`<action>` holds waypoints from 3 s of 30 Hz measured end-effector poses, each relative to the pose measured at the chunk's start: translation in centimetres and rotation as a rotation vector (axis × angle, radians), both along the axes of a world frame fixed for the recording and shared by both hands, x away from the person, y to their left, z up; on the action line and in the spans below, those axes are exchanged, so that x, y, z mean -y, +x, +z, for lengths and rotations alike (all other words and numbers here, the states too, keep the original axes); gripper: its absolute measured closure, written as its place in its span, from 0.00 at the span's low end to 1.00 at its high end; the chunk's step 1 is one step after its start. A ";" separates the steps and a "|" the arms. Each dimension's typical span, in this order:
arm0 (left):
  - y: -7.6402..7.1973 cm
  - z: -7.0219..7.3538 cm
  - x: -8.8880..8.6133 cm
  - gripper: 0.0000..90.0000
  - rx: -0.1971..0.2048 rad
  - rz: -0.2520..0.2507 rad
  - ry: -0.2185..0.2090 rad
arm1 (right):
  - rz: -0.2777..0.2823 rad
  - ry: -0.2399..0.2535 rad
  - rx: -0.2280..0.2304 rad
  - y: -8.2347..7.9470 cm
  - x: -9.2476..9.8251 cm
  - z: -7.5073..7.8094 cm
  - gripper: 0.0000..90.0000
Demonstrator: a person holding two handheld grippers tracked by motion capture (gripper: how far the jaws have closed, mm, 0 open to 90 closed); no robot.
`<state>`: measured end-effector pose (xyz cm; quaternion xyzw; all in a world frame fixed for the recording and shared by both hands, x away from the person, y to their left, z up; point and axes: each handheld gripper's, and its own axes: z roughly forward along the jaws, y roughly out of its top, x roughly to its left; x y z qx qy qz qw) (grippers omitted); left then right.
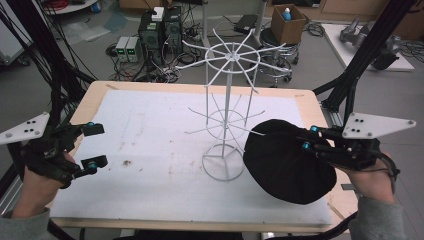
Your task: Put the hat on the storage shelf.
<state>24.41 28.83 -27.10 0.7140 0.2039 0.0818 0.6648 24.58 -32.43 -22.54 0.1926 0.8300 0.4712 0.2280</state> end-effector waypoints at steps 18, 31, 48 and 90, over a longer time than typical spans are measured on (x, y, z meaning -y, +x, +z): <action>0.0 0.0 -0.1 0.03 -0.001 0.003 0.000 | -0.018 0.012 0.046 -1.3 2.6 6.3 0.81; 0.1 0.0 -0.2 0.03 -0.003 0.000 -0.006 | -0.015 0.120 0.089 -1.6 4.3 10.3 0.81; 0.5 -0.3 -0.5 0.03 -0.017 0.001 -0.009 | -0.043 0.137 0.139 -2.0 5.5 14.9 0.81; 0.7 -0.4 -3.5 0.03 -0.028 0.059 -0.053 | 0.033 0.178 0.228 0.1 1.0 21.5 0.81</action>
